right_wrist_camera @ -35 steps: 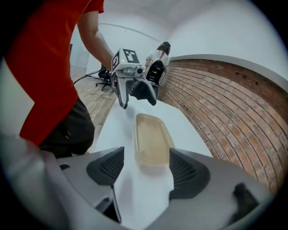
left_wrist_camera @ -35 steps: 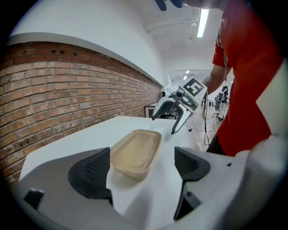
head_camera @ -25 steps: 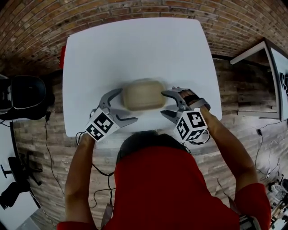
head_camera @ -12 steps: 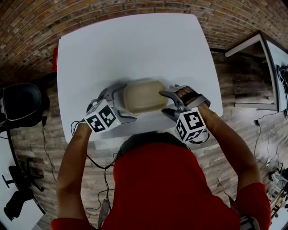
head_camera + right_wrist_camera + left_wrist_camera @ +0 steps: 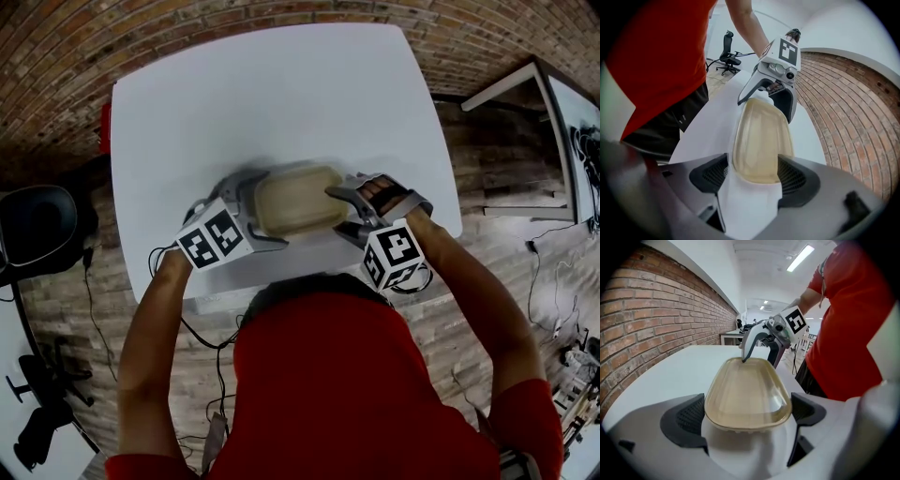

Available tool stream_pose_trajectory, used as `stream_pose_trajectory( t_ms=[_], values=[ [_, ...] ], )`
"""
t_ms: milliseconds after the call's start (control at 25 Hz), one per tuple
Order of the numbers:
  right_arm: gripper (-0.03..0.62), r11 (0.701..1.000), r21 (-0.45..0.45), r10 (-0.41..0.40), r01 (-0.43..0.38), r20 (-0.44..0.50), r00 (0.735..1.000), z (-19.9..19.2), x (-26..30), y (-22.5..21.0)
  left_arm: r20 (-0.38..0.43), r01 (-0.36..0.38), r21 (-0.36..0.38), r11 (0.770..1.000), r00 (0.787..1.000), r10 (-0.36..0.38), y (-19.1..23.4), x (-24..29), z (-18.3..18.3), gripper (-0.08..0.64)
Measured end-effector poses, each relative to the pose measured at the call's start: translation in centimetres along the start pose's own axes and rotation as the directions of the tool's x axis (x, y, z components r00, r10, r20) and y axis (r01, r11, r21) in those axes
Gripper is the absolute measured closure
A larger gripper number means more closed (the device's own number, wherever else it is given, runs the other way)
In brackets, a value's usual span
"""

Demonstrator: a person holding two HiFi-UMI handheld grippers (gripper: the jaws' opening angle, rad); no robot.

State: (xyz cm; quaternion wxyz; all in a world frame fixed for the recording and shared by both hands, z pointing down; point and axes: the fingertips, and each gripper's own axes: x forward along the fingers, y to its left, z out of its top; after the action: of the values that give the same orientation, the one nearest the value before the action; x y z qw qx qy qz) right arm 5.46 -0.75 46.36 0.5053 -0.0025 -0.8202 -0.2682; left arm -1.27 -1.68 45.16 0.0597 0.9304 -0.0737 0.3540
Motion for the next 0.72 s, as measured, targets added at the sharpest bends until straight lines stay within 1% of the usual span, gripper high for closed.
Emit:
stream_pose_trajectory(
  t_ms=[120, 200, 320, 400, 480, 600, 720],
  values=[
    [0.29, 1.0, -0.012, -0.007, 0.008, 0.005, 1.0, 0.0, 0.1, 0.0, 0.004, -0.005, 0.003, 1.0, 1.0, 0.005, 0.1, 0.0, 0.0, 0.012],
    [0.29, 1.0, -0.005, 0.01, -0.01, 0.006, 1.0, 0.0, 0.0, 0.0, 0.0, -0.007, 0.009, 1.0, 1.0, 0.007, 0.1, 0.1, -0.1, 0.012],
    [0.293, 0.996, 0.015, 0.087, -0.087, 0.0, 0.996, 0.2, -0.4, 0.0, -0.014, -0.008, 0.023, 1.0, 1.0, 0.008, 0.1, 0.1, -0.2, 0.012],
    [0.299, 0.988, 0.028, 0.151, -0.15, -0.001, 0.989, 0.2, -0.6, 0.1, -0.026, -0.006, 0.031, 1.0, 1.0, 0.007, 0.1, 0.2, -0.2, 0.012],
    [0.305, 0.975, 0.061, 0.214, -0.215, 0.014, 0.977, 0.4, -1.0, 0.1, -0.039, -0.004, 0.041, 0.999, 0.999, 0.006, 0.1, 0.2, -0.2, 0.012],
    [0.311, 0.946, 0.113, 0.3, -0.303, 0.042, 0.953, 0.8, -1.6, 0.0, -0.054, 0.001, 0.05, 0.999, 0.999, 0.002, 0.0, 0.3, -0.3, 0.012],
    [0.316, 0.906, 0.173, 0.38, -0.387, 0.075, 0.922, 1.0, -2.0, -0.4, -0.059, 0.001, 0.054, 0.999, 0.998, 0.002, 0.1, 0.3, -0.3, 0.012]
  ],
)
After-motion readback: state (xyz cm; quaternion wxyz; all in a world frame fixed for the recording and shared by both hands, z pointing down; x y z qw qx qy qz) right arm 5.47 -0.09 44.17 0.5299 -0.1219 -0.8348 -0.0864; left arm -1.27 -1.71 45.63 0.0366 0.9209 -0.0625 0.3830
